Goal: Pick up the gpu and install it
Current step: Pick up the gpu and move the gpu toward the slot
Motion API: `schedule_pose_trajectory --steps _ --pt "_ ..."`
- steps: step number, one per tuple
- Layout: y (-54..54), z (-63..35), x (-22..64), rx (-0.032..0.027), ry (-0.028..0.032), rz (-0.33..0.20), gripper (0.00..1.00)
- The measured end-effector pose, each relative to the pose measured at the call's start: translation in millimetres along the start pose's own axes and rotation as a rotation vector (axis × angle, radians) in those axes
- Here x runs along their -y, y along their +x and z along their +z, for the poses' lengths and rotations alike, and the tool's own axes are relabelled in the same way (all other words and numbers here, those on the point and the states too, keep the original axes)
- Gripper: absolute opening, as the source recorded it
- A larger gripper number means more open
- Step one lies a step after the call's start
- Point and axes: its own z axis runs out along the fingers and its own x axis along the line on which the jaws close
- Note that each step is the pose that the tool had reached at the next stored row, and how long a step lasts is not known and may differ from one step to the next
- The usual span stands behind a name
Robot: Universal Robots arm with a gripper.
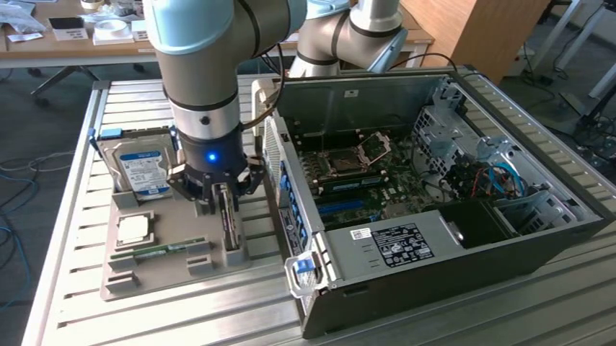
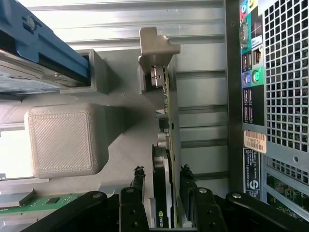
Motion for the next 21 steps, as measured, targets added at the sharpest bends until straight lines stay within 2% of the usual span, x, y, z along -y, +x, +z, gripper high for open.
schedule_pose_trajectory --steps 3,9,21 --pt "0.0 0.0 0.0 -0.0001 0.0001 0.000 0.43" --pt "0.5 1.5 0.1 0.0045 -0.0007 -0.002 0.43" --pt "0.8 2.2 -3.3 0.0044 -0.0005 -0.002 0.43"
